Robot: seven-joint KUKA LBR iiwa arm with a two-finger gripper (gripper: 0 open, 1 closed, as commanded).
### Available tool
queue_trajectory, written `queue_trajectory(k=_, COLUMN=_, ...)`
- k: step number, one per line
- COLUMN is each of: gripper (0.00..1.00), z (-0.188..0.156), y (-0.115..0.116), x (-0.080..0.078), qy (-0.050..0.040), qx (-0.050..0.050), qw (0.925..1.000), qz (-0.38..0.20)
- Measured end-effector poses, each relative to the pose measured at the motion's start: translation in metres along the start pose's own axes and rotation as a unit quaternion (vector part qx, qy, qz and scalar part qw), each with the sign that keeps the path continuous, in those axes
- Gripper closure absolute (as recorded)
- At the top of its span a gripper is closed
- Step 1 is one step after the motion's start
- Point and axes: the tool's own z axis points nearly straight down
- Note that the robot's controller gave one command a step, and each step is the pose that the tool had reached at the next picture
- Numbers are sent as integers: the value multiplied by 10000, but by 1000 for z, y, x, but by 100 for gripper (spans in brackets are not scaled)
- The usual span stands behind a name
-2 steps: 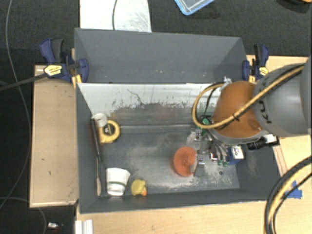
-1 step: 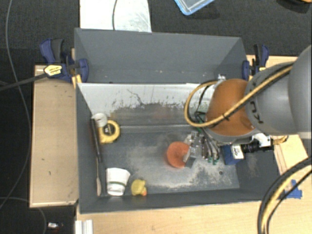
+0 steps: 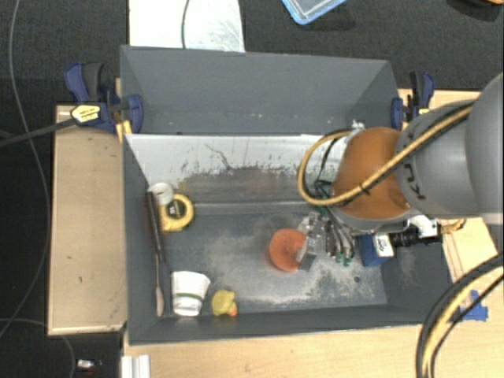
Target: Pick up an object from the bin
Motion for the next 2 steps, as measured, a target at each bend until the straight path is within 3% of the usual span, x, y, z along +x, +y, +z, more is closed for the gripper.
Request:
queue_trajectory(k=1, gripper=100, z=-23, y=0, x=5, qy=47, qx=15, qw=10000, qz=-4)
queue_trajectory(k=2, gripper=100, z=-47, y=4, x=0, qy=-17, qx=-1, qw=9999, qz=-155)
